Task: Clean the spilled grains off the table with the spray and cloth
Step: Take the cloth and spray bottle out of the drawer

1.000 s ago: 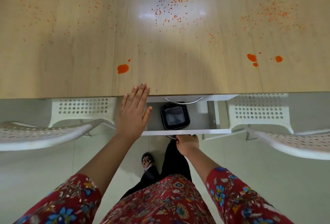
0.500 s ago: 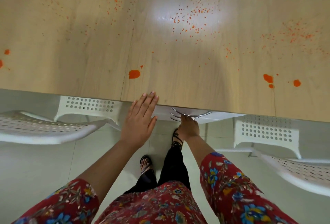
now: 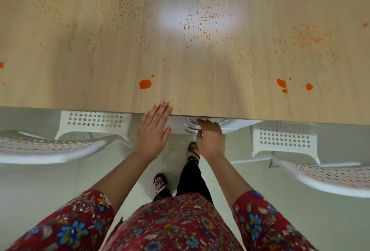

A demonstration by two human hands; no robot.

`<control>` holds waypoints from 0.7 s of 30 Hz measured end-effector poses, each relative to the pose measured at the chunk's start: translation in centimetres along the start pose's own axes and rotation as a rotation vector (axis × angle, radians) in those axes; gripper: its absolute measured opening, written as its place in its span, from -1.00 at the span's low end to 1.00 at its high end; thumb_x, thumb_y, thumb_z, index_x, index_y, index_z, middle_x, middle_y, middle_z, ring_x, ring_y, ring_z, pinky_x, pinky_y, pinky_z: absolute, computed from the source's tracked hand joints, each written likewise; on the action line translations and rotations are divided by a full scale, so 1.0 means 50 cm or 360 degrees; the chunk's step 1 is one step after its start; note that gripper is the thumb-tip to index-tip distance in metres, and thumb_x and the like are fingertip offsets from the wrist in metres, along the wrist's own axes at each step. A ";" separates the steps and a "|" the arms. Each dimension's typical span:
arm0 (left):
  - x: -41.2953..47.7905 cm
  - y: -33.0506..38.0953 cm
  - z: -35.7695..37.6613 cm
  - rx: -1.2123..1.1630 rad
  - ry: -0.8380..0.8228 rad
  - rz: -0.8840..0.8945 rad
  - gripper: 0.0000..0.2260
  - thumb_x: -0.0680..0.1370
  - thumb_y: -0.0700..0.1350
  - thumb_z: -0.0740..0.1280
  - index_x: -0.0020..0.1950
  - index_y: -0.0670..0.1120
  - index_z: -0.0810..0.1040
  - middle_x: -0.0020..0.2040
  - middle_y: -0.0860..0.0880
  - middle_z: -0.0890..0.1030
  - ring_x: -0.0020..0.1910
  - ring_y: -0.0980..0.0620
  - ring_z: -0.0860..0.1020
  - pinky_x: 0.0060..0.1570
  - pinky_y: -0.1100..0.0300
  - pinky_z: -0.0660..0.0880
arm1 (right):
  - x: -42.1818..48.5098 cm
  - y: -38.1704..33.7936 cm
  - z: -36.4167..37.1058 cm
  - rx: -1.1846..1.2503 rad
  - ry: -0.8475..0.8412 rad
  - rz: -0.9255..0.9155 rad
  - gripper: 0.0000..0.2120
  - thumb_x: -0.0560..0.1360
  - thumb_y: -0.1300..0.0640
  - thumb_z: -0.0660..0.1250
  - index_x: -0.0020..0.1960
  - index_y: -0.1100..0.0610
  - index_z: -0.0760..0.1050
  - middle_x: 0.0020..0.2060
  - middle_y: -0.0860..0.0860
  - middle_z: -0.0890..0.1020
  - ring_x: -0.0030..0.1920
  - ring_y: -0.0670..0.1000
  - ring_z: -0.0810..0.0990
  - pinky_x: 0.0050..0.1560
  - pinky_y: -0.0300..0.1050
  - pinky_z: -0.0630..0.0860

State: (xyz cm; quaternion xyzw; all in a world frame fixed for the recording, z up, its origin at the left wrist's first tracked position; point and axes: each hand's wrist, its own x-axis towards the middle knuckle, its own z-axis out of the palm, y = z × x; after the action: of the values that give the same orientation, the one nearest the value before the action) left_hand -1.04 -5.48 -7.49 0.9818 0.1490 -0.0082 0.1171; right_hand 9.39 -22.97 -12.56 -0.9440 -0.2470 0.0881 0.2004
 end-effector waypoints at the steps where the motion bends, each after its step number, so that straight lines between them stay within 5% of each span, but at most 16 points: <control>1: 0.001 -0.001 -0.002 -0.0021 -0.0005 -0.0005 -0.49 0.63 0.04 0.05 0.58 -0.04 0.11 0.58 0.02 0.13 0.55 0.04 0.08 0.50 0.10 -0.04 | 0.006 -0.002 0.002 -0.0058 -0.0048 -0.0006 -0.67 0.45 0.31 0.32 0.20 0.19 0.58 0.05 0.13 0.66 0.10 0.17 0.59 0.30 0.03 0.42; 6: 0.000 -0.001 -0.010 -0.0071 -0.0019 -0.0005 -0.49 0.63 0.05 0.01 0.58 -0.02 0.12 0.57 0.03 0.14 0.55 0.05 0.08 0.49 0.13 -0.08 | 0.014 -0.025 -0.021 -0.0101 -0.0172 0.0125 -0.75 0.57 0.19 0.13 -0.02 0.19 0.59 -0.17 0.13 0.65 -0.10 0.17 0.57 -0.10 -0.04 0.46; 10: 0.005 -0.004 -0.014 -0.0173 -0.0065 0.0008 -0.48 0.62 0.08 -0.02 0.57 -0.04 0.15 0.57 0.02 0.15 0.55 0.03 0.08 0.50 -0.01 0.08 | -0.060 -0.030 -0.032 -0.0178 -0.0334 0.0242 -0.79 0.55 0.16 0.16 -0.08 0.11 0.57 -0.20 0.06 0.66 -0.15 0.10 0.61 -0.28 -0.16 0.34; 16: 0.008 -0.016 -0.022 -0.0231 -0.0099 0.0079 -0.42 0.60 0.15 0.00 0.58 -0.06 0.10 0.58 0.01 0.09 0.56 0.02 0.02 0.51 0.03 0.01 | -0.173 -0.014 -0.052 0.0033 -0.0921 0.0413 -0.68 0.63 0.00 0.09 0.20 0.03 0.58 0.11 0.09 0.64 0.13 0.15 0.57 0.07 -0.01 0.49; 21: 0.004 -0.020 -0.018 -0.0195 -0.0123 0.0140 -0.37 0.61 0.00 0.24 0.59 -0.07 0.01 0.59 -0.01 0.01 0.57 0.00 -0.03 0.51 0.04 -0.07 | -0.251 -0.003 -0.064 0.0379 -0.1530 0.0632 -0.39 0.58 -0.32 0.00 0.51 -0.02 0.26 0.43 0.03 0.40 0.39 0.10 0.40 0.38 0.02 0.34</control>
State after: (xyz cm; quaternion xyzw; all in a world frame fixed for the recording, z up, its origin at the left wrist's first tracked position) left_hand -1.18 -4.27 -6.84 0.9773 0.1015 -0.0319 0.1830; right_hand -0.65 -30.21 -8.78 -0.7965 -0.1158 0.5743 0.1499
